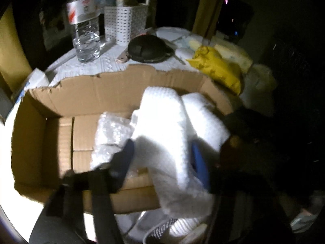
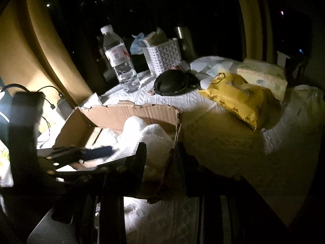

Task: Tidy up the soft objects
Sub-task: 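Lower both towels into the box and open both tools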

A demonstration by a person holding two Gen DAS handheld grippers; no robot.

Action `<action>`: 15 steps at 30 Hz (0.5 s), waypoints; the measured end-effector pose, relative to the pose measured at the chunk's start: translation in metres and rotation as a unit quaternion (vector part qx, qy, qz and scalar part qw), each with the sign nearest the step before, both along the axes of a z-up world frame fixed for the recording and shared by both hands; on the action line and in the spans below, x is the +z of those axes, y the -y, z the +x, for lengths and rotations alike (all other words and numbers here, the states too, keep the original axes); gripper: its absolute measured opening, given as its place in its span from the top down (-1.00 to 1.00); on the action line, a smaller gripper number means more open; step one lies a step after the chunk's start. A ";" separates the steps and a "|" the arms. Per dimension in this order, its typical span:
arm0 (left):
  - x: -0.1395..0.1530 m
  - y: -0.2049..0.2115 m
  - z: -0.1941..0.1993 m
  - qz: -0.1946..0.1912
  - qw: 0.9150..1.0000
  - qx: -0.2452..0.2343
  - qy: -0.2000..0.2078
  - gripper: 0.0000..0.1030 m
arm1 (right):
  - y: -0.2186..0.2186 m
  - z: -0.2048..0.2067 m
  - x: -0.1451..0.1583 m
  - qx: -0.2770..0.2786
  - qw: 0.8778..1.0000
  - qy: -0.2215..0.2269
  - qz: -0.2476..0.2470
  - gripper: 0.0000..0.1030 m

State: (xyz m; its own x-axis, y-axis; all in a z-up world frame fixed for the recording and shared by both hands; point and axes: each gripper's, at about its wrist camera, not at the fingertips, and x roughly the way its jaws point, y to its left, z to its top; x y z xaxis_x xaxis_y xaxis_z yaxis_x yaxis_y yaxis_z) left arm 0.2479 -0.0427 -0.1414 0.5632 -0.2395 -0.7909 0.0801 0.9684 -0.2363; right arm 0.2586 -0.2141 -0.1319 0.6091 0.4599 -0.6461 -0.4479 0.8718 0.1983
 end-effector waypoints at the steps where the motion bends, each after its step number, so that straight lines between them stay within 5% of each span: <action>1: 0.001 -0.004 -0.001 -0.007 1.000 0.000 -0.001 -0.22 | -0.001 0.001 -0.001 0.000 1.000 -0.002 0.000 0.37; 8: -0.008 -0.010 0.004 -0.040 0.998 -0.029 -0.025 -0.23 | -0.005 0.004 -0.005 -0.004 1.000 -0.009 -0.003 0.30; 11: -0.008 -0.013 0.007 -0.009 1.000 -0.010 -0.021 -0.27 | -0.005 0.003 -0.005 -0.005 1.000 -0.008 -0.005 0.30; 15: -0.011 -0.027 0.007 -0.010 1.000 0.008 -0.023 -0.51 | -0.009 0.005 -0.012 -0.004 1.000 -0.018 -0.020 0.30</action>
State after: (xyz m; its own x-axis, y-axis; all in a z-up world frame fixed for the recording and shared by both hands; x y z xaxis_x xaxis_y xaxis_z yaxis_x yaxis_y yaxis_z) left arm 0.2544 -0.0156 -0.1525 0.5310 -0.2475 -0.8104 0.0533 0.9643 -0.2595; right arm 0.2633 -0.2056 -0.1442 0.5885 0.4293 -0.6851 -0.4346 0.8825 0.1797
